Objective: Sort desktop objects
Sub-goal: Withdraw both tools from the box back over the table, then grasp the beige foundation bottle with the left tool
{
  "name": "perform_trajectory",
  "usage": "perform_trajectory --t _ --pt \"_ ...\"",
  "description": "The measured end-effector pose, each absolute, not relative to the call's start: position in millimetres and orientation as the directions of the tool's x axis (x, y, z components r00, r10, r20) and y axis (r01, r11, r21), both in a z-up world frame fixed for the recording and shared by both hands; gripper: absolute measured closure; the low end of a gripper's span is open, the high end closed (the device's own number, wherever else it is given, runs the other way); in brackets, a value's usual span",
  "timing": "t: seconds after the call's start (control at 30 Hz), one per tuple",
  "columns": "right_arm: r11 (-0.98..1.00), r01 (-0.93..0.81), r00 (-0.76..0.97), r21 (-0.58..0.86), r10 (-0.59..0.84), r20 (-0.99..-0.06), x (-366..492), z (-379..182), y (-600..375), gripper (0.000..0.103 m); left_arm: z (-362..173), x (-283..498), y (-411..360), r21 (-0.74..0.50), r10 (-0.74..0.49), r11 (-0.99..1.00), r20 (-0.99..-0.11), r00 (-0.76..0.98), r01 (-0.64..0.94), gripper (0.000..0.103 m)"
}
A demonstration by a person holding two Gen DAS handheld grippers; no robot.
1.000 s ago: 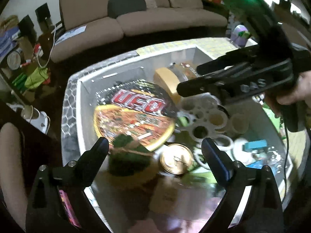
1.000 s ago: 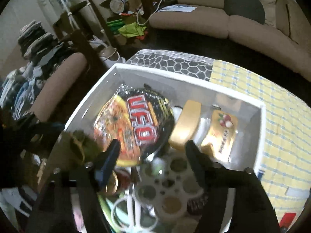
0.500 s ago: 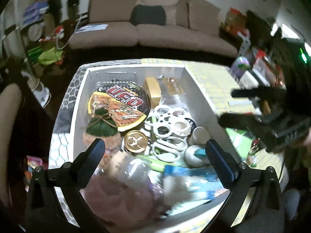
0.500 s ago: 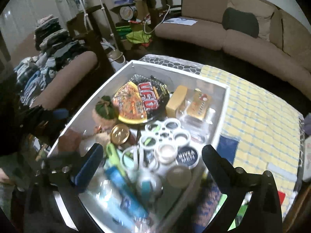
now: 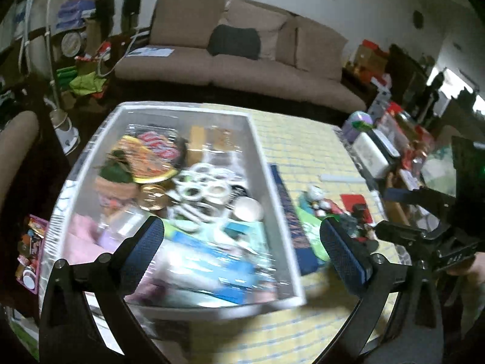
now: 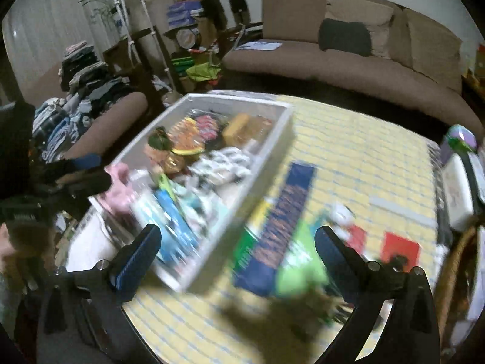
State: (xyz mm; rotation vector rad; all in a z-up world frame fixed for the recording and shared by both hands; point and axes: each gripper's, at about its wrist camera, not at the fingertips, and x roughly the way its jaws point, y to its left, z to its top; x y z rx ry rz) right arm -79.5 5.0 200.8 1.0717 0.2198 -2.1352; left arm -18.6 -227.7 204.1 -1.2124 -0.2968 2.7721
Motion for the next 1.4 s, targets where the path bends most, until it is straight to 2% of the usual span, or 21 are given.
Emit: perform_trajectory --t 0.17,0.43,0.73,0.83,0.97,1.03,1.2,1.27,1.3,1.33,1.4 --pt "-0.781 0.603 -0.449 0.163 -0.501 -0.740 -80.2 189.1 90.5 0.000 187.2 -10.8 -149.5 -0.158 0.179 -0.983 -0.715 -0.676 -0.092 0.000" --pt "-0.847 0.461 -0.517 0.263 -0.497 -0.697 -78.5 154.3 185.6 0.000 130.4 1.7 -41.8 -0.111 0.213 -0.975 -0.722 -0.658 -0.194 0.000" --pt "-0.863 0.323 -0.503 0.388 -0.504 -0.702 -83.5 101.9 221.1 0.001 64.7 -0.7 9.5 -0.066 0.210 -0.965 -0.777 -0.594 -0.254 0.000" --pt "-0.860 0.287 -0.487 0.421 -0.510 -0.709 -88.5 83.7 226.2 0.005 54.0 -7.3 14.8 -0.059 0.212 -0.961 -0.782 -0.586 -0.270 0.002" --pt "-0.869 0.269 -0.466 0.415 -0.495 -0.734 -93.8 67.4 225.2 0.013 43.8 -19.8 19.4 -0.051 0.208 -0.959 -0.797 -0.567 -0.280 0.013" --pt "-0.864 0.260 -0.451 0.432 -0.504 -0.736 -97.1 61.9 224.9 0.015 35.5 -27.3 20.7 -0.062 0.203 -0.962 -0.815 -0.544 -0.265 0.029" --pt "-0.861 0.261 -0.440 0.436 -0.508 -0.741 -99.7 56.9 222.7 0.017 16.8 -38.0 26.1 -0.051 0.167 -0.971 -0.847 -0.505 -0.234 0.036" --pt "-0.862 0.257 -0.449 0.437 -0.507 -0.736 -99.7 57.5 224.1 0.017 9.5 -42.6 22.4 -0.098 0.194 -0.971 -0.853 -0.484 -0.216 0.039" --pt "-0.862 0.254 -0.453 0.440 -0.507 -0.733 -101.4 57.4 225.6 0.017 10.6 -42.2 20.9 -0.102 0.195 -0.972 -0.850 -0.489 -0.211 0.045" --pt "-0.861 0.249 -0.461 0.443 -0.507 -0.728 -103.2 57.3 228.1 0.019 11.2 -42.5 20.2 -0.100 0.193 -0.973 -0.849 -0.492 -0.209 0.057" --pt "-0.863 0.246 -0.471 0.442 -0.505 -0.723 -107.4 56.9 231.1 0.024 12.5 -43.3 17.2 -0.098 0.187 -0.975 -0.846 -0.499 -0.199 0.068"
